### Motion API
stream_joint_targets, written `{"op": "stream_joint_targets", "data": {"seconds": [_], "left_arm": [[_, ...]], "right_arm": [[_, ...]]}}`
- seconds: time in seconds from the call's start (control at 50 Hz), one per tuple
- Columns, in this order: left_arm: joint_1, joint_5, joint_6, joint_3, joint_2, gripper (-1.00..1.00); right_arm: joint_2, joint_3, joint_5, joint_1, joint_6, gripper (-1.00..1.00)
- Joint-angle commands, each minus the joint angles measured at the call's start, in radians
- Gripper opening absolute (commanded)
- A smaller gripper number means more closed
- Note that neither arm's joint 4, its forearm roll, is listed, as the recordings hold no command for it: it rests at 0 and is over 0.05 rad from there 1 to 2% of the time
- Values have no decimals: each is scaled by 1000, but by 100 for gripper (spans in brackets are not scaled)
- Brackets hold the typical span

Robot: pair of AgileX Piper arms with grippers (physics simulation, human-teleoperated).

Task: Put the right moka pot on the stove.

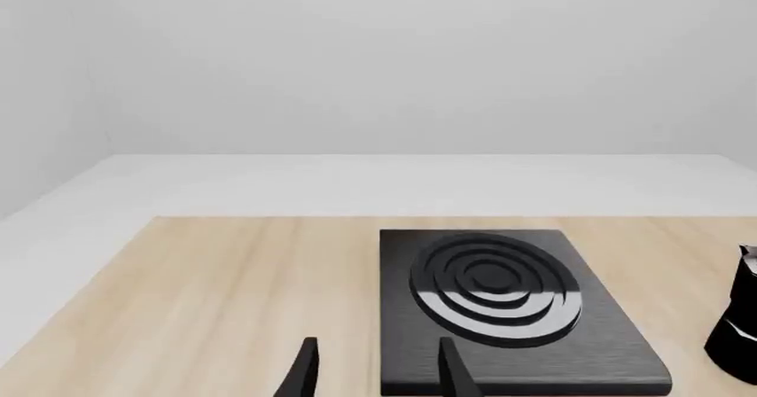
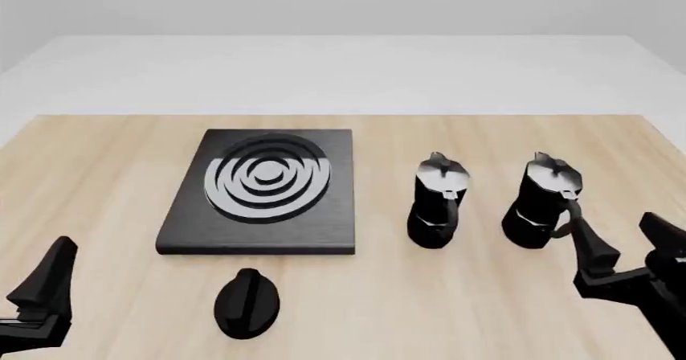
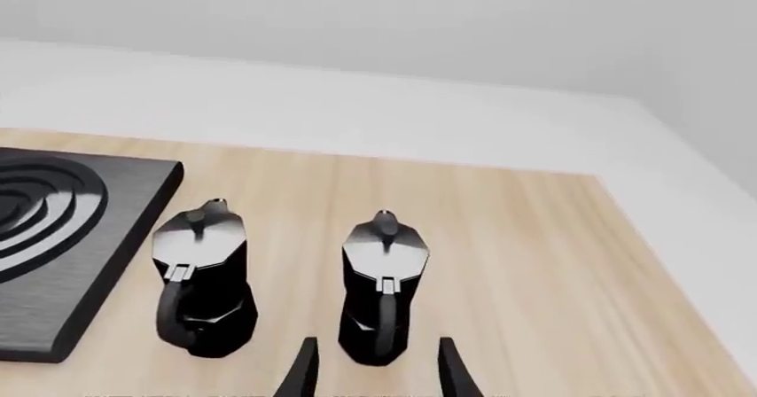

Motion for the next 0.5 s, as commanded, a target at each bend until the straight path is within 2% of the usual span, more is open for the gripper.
{"op": "stream_joint_targets", "data": {"seconds": [0.02,0.2,0.38,0.5], "left_arm": [[0,0,0,0,-1,100],[0,0,0,0,1,100],[0,0,0,0,0,100],[0,0,0,0,0,100]], "right_arm": [[170,5,-125,25,7,100],[235,-7,-172,13,-5,100],[321,3,-251,15,20,100],[362,-17,-267,13,11,100]]}}
